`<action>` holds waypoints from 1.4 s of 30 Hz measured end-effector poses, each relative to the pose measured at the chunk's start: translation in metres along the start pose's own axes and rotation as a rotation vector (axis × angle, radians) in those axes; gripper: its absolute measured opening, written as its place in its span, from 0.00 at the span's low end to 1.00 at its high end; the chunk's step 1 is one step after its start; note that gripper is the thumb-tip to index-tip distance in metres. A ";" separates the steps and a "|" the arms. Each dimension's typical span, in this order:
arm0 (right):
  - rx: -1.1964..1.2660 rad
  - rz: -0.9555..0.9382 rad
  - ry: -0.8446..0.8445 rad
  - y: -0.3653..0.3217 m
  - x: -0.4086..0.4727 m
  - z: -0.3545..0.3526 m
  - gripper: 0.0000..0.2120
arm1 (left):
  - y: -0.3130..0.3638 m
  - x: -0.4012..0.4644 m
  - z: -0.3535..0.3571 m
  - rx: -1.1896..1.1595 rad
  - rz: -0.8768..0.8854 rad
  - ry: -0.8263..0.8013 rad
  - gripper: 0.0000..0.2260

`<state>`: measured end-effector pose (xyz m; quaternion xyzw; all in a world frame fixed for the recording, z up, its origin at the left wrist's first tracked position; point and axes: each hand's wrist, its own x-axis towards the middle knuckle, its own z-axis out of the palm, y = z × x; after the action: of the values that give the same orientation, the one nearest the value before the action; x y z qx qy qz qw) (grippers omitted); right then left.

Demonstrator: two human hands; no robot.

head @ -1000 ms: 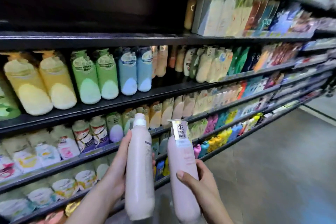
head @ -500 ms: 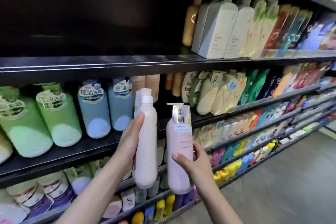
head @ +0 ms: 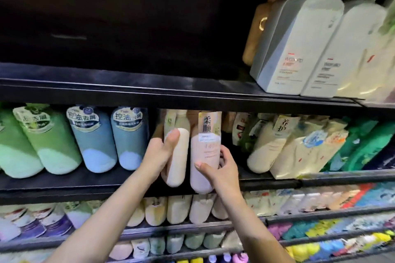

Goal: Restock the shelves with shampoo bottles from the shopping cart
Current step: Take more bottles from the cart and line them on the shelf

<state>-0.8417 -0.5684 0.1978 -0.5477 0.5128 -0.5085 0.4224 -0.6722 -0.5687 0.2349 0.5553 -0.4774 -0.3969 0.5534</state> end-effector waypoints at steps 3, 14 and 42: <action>0.020 0.007 -0.048 0.008 0.020 0.003 0.22 | -0.010 0.011 0.006 -0.048 0.092 0.060 0.13; -0.009 0.050 -0.044 0.024 0.035 0.015 0.22 | -0.025 0.029 -0.001 0.019 0.086 -0.024 0.18; -0.093 0.007 -0.256 0.028 0.039 -0.016 0.30 | -0.054 -0.022 -0.002 0.293 0.070 0.167 0.25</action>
<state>-0.8630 -0.6090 0.1766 -0.6253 0.4795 -0.4086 0.4606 -0.6706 -0.5510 0.1793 0.6441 -0.5016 -0.2558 0.5178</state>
